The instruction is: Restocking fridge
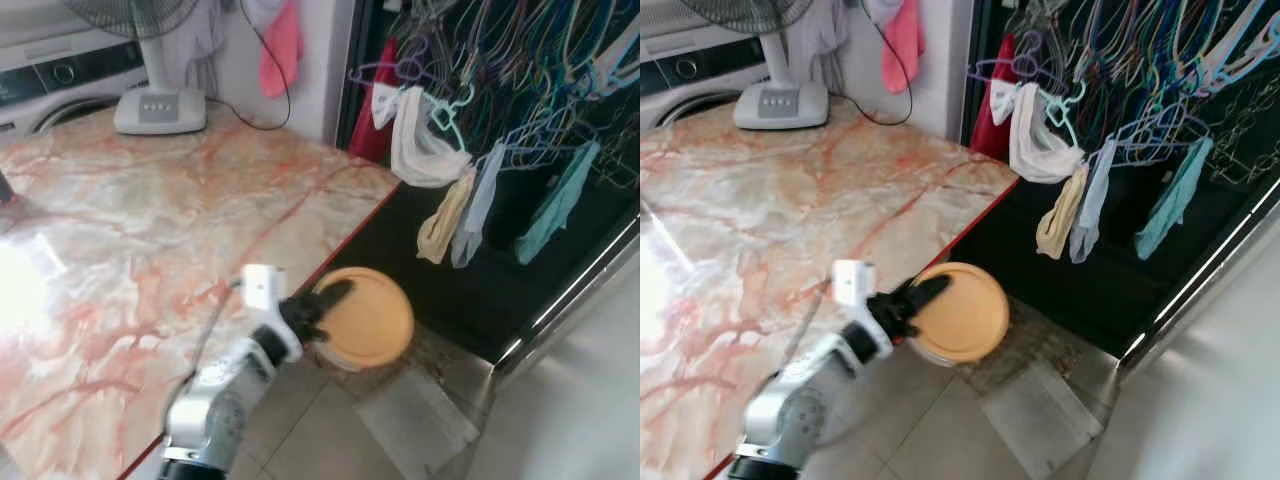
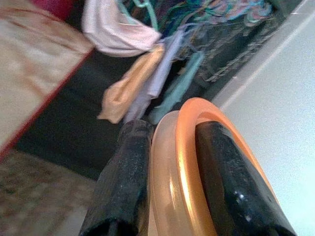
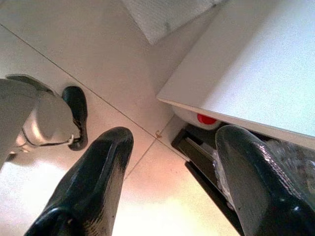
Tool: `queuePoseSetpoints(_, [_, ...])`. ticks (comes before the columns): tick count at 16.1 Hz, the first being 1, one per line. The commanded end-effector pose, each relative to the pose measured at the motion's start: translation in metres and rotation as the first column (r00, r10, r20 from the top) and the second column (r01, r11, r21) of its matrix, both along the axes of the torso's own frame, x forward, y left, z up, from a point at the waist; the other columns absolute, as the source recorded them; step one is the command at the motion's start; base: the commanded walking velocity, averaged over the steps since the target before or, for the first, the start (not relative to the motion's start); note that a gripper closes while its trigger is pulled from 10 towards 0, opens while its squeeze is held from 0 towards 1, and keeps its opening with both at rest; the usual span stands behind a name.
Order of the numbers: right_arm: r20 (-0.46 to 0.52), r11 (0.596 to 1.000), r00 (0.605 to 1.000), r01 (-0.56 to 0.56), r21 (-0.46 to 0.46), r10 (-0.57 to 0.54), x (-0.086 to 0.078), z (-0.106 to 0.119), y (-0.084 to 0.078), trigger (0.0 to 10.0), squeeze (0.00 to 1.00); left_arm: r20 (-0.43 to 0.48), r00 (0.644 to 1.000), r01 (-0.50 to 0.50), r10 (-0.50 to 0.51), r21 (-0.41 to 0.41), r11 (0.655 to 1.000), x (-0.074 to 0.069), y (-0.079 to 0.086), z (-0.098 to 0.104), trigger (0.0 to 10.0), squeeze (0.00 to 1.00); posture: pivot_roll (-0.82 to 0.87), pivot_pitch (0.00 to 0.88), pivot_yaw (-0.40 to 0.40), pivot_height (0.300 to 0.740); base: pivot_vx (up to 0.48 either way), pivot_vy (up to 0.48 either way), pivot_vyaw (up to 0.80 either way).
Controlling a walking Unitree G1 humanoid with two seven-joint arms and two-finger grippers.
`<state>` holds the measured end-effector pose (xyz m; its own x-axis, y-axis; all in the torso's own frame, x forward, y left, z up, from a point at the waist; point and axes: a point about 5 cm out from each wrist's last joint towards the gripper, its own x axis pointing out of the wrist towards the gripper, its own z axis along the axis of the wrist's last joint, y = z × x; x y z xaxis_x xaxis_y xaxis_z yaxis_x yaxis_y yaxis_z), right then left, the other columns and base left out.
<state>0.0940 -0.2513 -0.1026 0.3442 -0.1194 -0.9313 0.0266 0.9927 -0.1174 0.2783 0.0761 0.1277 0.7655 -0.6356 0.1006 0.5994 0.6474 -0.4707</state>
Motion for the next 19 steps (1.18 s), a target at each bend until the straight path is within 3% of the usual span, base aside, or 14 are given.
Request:
queuePoseSetpoints(1, [0.012, 1.0, 1.0, -0.003, -0.001, 0.003, 0.0036, 0.0008, 0.0004, 10.0, 0.0, 0.028, 1.0, -0.011, 0.01, 0.03, 1.0, 0.0006, 0.0042, 0.0024, 10.0, 0.0, -0.05, 0.0, -0.095, 0.74, 0.0, 0.0, -0.53])
queuePoseSetpoints(19, [0.003, 1.0, 1.0, -0.001, 0.0, 0.001, 0.0025, 0.0001, 0.0015, 10.0, 0.0, 0.032, 0.999, -0.006, 0.005, 0.029, 1.0, 0.0017, 0.0041, 0.0035, 10.0, 0.0, -0.05, 0.0, -0.089, 0.74, 0.0, -0.068, -0.52])
